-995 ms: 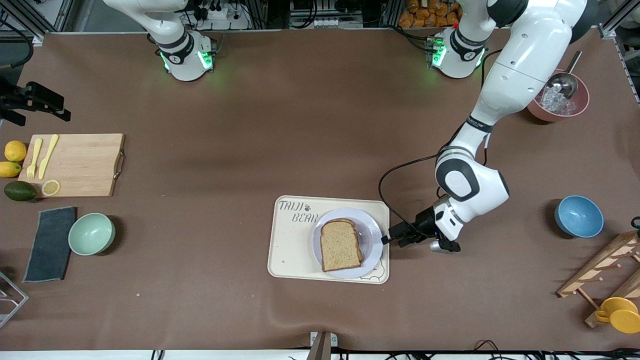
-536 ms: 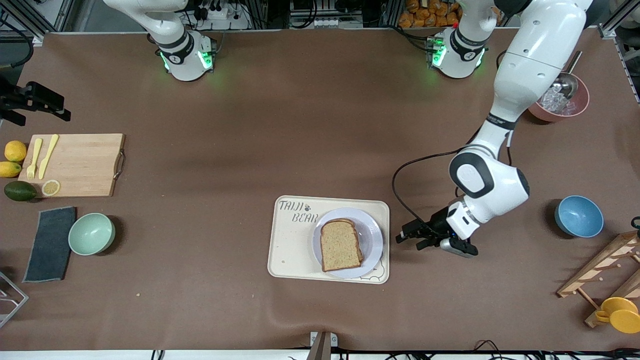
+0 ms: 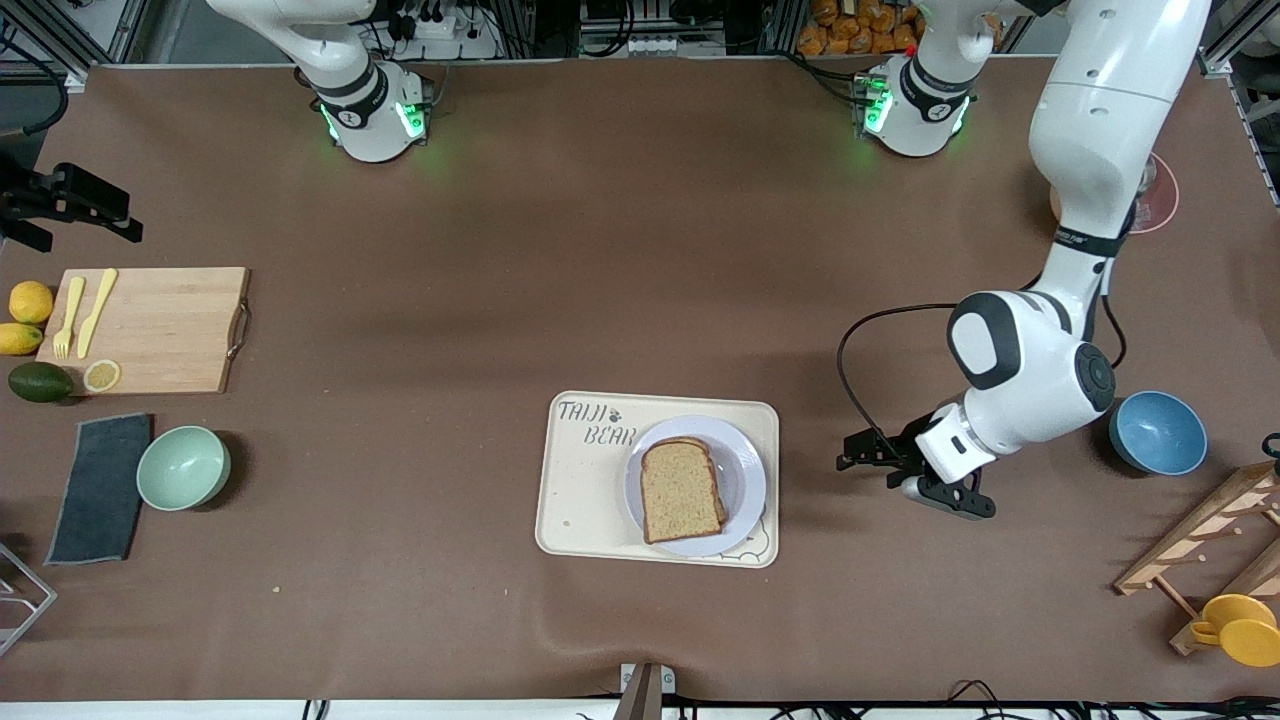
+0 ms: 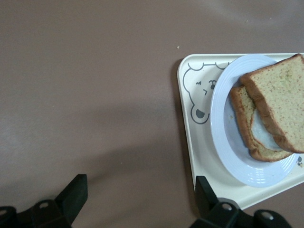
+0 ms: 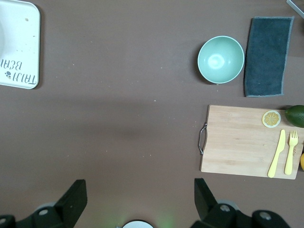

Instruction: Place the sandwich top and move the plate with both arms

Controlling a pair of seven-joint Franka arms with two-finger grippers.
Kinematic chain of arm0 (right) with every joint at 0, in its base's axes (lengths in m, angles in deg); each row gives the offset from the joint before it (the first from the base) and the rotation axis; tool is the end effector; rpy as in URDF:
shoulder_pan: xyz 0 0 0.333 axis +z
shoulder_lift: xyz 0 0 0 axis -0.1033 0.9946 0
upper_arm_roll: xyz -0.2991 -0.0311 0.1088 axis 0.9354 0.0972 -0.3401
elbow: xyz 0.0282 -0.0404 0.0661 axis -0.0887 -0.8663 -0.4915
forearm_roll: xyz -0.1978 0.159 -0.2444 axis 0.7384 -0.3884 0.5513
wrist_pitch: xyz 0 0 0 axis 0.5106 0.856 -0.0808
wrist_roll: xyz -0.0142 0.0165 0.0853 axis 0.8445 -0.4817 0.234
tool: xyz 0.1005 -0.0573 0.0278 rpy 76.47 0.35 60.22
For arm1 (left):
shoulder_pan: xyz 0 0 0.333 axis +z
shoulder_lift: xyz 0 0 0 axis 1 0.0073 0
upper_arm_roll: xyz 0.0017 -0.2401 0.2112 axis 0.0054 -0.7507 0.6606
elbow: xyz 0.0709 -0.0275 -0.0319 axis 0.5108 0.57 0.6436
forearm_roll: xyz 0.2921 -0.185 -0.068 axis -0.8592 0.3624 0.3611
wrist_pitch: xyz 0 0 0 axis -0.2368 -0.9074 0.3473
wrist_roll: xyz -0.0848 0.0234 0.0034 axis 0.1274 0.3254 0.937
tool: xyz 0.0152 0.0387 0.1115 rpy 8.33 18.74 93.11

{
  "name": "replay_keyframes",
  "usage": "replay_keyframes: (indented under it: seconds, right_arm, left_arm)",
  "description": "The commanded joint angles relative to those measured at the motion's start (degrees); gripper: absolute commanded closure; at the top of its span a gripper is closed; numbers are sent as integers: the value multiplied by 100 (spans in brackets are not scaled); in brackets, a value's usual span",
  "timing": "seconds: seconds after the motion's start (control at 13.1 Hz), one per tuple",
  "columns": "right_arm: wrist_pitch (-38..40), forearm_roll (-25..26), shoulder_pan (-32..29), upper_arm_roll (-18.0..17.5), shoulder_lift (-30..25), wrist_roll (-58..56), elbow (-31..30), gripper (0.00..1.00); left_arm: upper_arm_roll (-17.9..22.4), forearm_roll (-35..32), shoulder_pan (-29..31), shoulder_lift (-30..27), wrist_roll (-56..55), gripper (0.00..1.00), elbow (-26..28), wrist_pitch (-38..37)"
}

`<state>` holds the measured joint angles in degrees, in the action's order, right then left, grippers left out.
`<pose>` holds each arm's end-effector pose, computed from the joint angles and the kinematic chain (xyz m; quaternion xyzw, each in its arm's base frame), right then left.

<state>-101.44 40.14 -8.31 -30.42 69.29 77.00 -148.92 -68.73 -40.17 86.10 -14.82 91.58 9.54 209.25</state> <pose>0.4915 -0.0264 0.6358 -0.9981 -0.0461 0.0367 0.0172 0.6488 -0.1417 0.2900 0.9728 -0.0958 0.0786 0.1959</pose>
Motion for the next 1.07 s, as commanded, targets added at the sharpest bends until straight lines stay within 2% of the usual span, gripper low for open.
replay_keyframes:
  seconds: [0.0,0.15,0.46,0.77,1.0]
  right_arm:
    - [84,46,-52,-56,-14,-73,70,0]
    - [84,37,-52,-56,-13,-73,70,0]
    - [84,37,-52,-56,-14,-73,70,0]
    - [84,37,-43,-56,-5,-73,70,0]
    - [84,37,-43,-56,-5,-73,70,0]
  left_arm:
    - [76,-537,-20,-342,-604,0,3,-619]
    - [172,-1010,-20,-658,-964,0,-40,-1198]
    - [217,-1627,24,-896,-1449,0,-664,-2543]
    - [217,-2409,59,-1318,-1450,0,-981,-3195]
    - [208,-2533,182,-1529,-1432,0,-1340,-3695]
